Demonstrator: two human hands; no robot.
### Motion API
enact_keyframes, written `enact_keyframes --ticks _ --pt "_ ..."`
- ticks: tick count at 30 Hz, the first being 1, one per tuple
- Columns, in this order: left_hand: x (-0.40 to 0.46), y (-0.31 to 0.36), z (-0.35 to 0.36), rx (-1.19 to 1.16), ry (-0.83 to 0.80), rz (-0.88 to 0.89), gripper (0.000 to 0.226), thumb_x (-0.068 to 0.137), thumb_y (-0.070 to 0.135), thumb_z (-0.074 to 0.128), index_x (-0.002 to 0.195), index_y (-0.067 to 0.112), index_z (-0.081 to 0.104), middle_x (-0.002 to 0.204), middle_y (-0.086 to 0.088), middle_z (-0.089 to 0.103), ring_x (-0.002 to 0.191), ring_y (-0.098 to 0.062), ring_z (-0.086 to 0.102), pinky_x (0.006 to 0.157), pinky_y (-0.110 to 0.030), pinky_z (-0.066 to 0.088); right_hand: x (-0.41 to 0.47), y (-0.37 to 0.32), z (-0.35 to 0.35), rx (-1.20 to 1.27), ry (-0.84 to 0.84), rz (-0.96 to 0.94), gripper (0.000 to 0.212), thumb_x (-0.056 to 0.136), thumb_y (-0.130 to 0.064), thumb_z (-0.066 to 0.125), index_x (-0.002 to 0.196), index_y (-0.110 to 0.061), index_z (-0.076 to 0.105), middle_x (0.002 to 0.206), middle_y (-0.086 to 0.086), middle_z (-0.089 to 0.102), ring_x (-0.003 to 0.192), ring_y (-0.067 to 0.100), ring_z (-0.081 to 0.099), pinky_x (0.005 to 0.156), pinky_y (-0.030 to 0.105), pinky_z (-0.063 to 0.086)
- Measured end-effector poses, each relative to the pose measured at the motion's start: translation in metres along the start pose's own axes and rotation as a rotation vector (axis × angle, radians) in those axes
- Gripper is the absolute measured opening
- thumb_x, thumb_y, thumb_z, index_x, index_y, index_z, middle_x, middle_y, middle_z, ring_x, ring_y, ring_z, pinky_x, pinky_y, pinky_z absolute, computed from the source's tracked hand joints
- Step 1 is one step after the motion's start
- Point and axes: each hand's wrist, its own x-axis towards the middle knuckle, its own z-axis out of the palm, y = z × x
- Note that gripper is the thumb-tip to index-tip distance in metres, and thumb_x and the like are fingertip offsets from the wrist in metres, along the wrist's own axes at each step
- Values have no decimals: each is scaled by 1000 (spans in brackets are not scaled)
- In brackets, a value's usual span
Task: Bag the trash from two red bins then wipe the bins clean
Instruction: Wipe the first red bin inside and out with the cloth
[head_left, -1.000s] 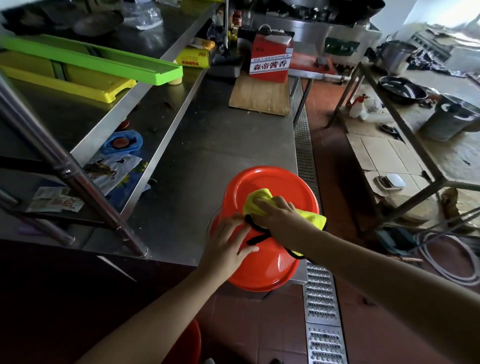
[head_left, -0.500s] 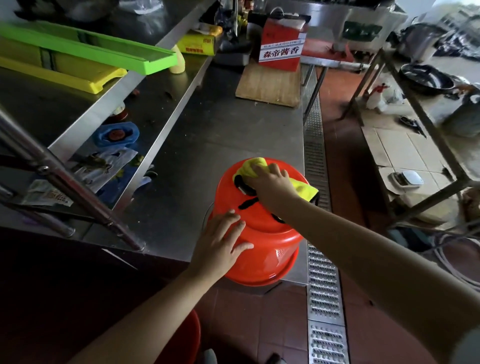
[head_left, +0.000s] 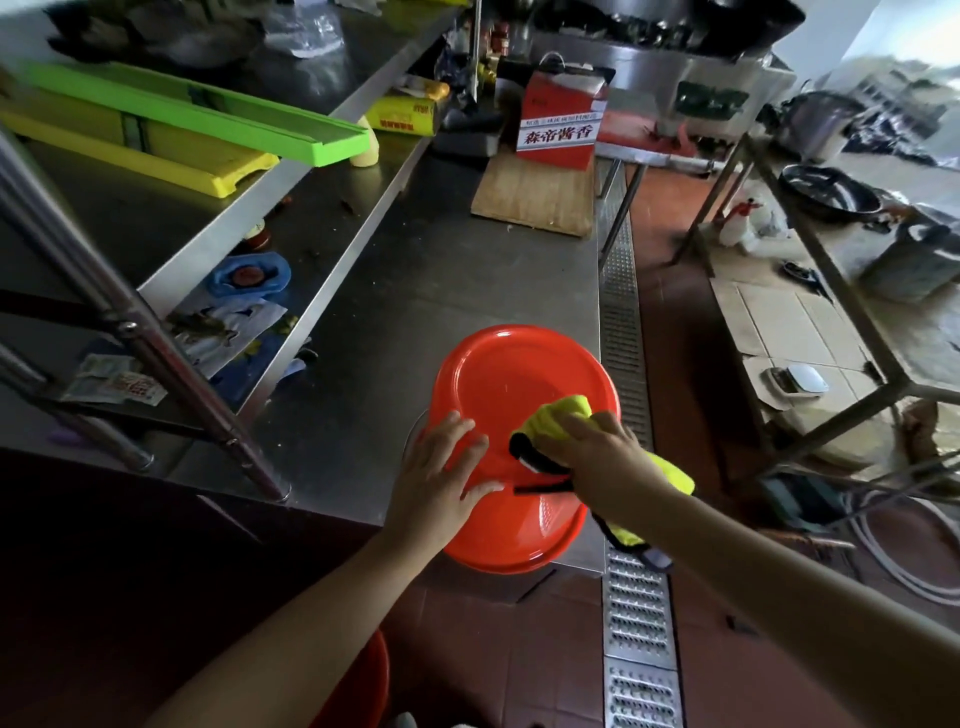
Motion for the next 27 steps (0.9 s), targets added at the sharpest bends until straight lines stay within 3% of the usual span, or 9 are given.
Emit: enact_keyframes --ticks 2,4,6,10,12,15,18,22,27 --pt "-3 0 -5 -58 -35 -82 69 86 57 60 146 29 40 161 0 19 146 -22 24 101 -46 48 -4 -16 1 22 65 -78 75 85 -5 57 142 -53 46 152 -6 40 116 33 42 100 49 45" --pt "-6 -4 -11 -192 -87 -204 89 86 60 58 156 33 10 164 4 3 149 -18 16 108 -39 41 -6 -28 4 -25 184 -150 75 79 -3 62 136 -50 54 149 -3 47 109 36 51 91 49 52" --pt "-7 -10 -18 -286 -115 -310 96 87 60 58 156 33 -2 163 8 4 148 -11 14 112 -30 32 -5 -38 8 -129 242 -206 73 75 -6 69 132 -50 59 146 -2 52 106 36 56 81 47 55" --pt "-7 -17 -34 -384 -80 -245 75 96 32 58 153 41 11 155 19 24 139 6 26 110 -15 30 13 -51 0 -207 278 -252 67 72 -11 79 126 -47 64 141 0 57 104 36 59 74 45 56" --pt "-9 -20 -39 -407 -65 -228 64 98 23 55 153 34 24 151 15 38 133 2 41 105 -16 39 25 -62 -8 -262 258 -262 64 71 -13 80 124 -45 66 139 2 58 104 37 60 73 46 56" --pt "-15 -24 -36 -367 -45 -315 52 99 14 52 148 26 41 126 4 63 105 -8 63 87 -22 53 48 -79 -21 -287 168 -261 56 84 -15 69 132 -43 61 147 4 50 114 39 53 84 50 52" --pt "-21 -28 -36 -332 56 -461 38 98 8 53 135 16 58 117 -1 68 104 -12 65 89 -27 53 74 -88 -31 -297 118 -235 50 97 -23 49 141 -47 48 157 -1 34 127 36 40 97 46 42" --pt "-33 -30 -39 -242 93 -217 28 90 2 58 113 15 67 106 2 66 100 -12 62 84 -29 53 106 -94 -45 -361 69 -230 47 100 -26 42 142 -48 47 158 -6 27 132 34 35 99 41 39" --pt "-25 -23 -30 -151 61 162 33 92 9 54 124 13 63 130 0 58 127 -16 50 106 -31 40 139 -89 -60 -406 15 -242 40 102 -36 47 139 -53 46 153 -11 35 128 31 40 100 41 44"
